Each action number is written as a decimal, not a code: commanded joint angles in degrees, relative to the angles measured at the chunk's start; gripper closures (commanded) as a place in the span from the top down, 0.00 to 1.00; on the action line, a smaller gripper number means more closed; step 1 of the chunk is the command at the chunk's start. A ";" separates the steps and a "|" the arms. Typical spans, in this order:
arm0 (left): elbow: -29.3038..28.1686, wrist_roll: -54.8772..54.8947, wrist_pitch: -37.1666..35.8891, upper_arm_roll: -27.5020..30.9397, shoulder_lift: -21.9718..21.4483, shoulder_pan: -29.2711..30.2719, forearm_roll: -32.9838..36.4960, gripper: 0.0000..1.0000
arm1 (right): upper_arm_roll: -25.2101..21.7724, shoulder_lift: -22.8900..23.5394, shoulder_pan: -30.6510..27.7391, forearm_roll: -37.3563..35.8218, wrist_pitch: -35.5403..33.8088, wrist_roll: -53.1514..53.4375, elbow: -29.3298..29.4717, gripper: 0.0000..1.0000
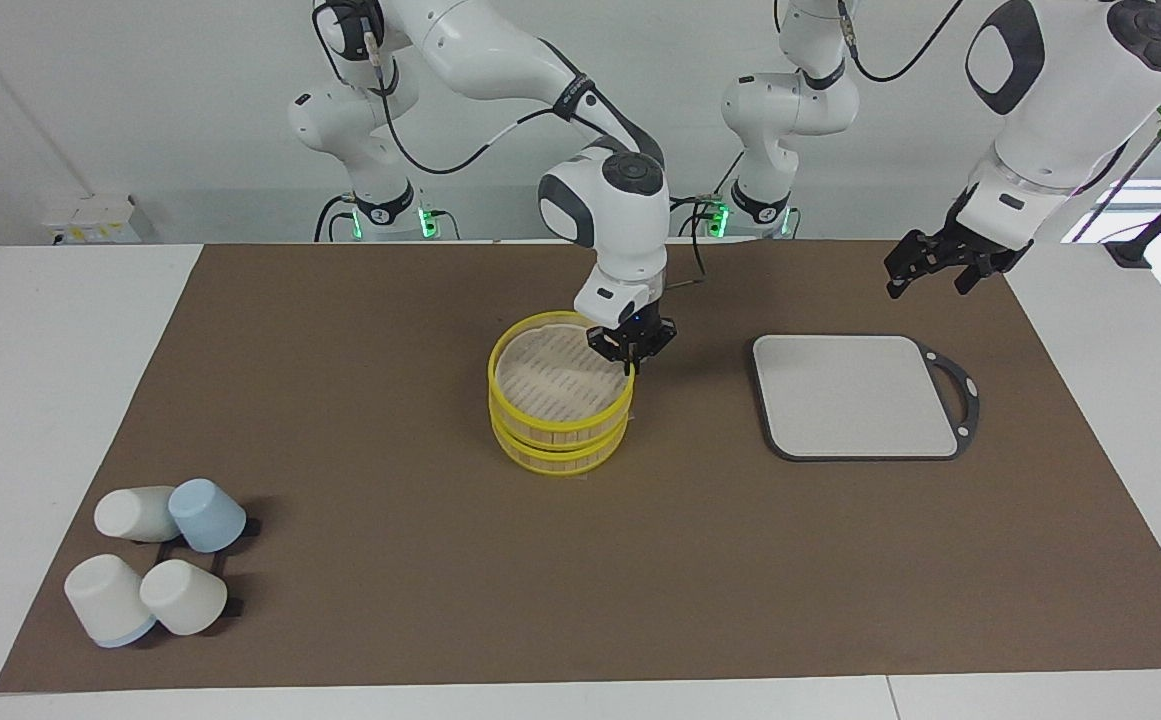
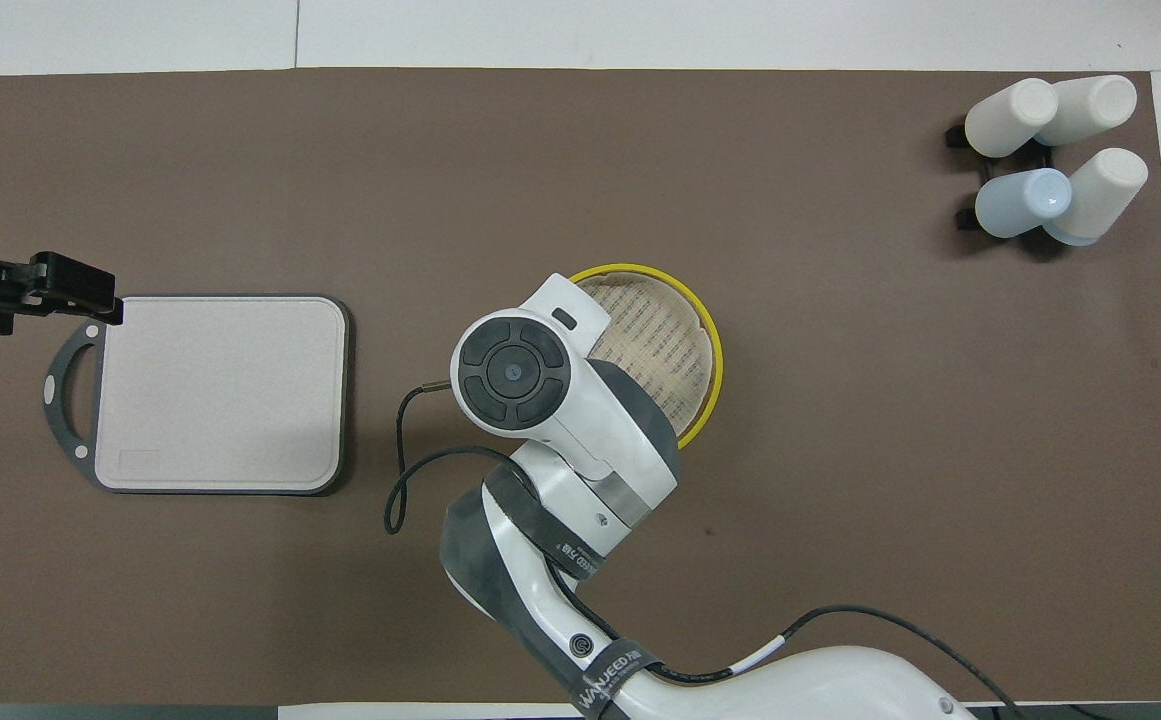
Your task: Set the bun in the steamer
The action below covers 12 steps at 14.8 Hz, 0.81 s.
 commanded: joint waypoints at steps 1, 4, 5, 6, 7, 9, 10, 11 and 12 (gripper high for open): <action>1.99 0.57 -2.05 0.32 0.82 -0.38 0.64 1.00 | 0.42 -0.92 -1.54 0.02 -1.15 -2.74 0.12 0.00; 1.91 0.74 -1.69 -0.12 -0.85 0.33 0.73 1.00 | 0.42 -0.84 -2.07 0.81 -0.71 -4.41 0.21 0.00; 1.73 1.18 -1.61 -0.03 -1.03 0.33 0.73 1.00 | 0.42 -0.75 -2.07 0.81 -0.02 -4.94 0.12 0.00; 1.73 1.53 -1.69 -0.03 -1.11 0.33 0.73 1.00 | 0.42 -0.66 -2.42 0.89 0.86 -5.64 0.12 0.00; 1.73 1.53 -1.78 -0.03 -1.11 0.33 0.64 1.00 | 0.42 -0.57 -2.85 0.81 2.70 -6.26 -0.23 0.00; 1.55 1.62 -1.87 -0.03 -1.11 0.24 0.64 1.00 | 0.42 0.22 -2.86 0.81 4.03 -6.35 -0.14 0.00; 1.55 1.54 -1.96 -0.03 -1.11 0.24 0.73 1.00 | 0.42 0.31 -2.69 0.89 4.03 -6.35 -0.23 0.00; 1.55 1.53 -1.96 -0.03 -1.11 0.24 0.73 1.00 | 0.42 0.39 -2.25 0.90 4.03 -6.26 -0.40 0.00; 1.55 1.53 -1.96 -0.03 -1.11 0.24 0.73 1.00 | 0.42 0.40 -2.07 0.90 3.77 -6.09 -0.58 0.00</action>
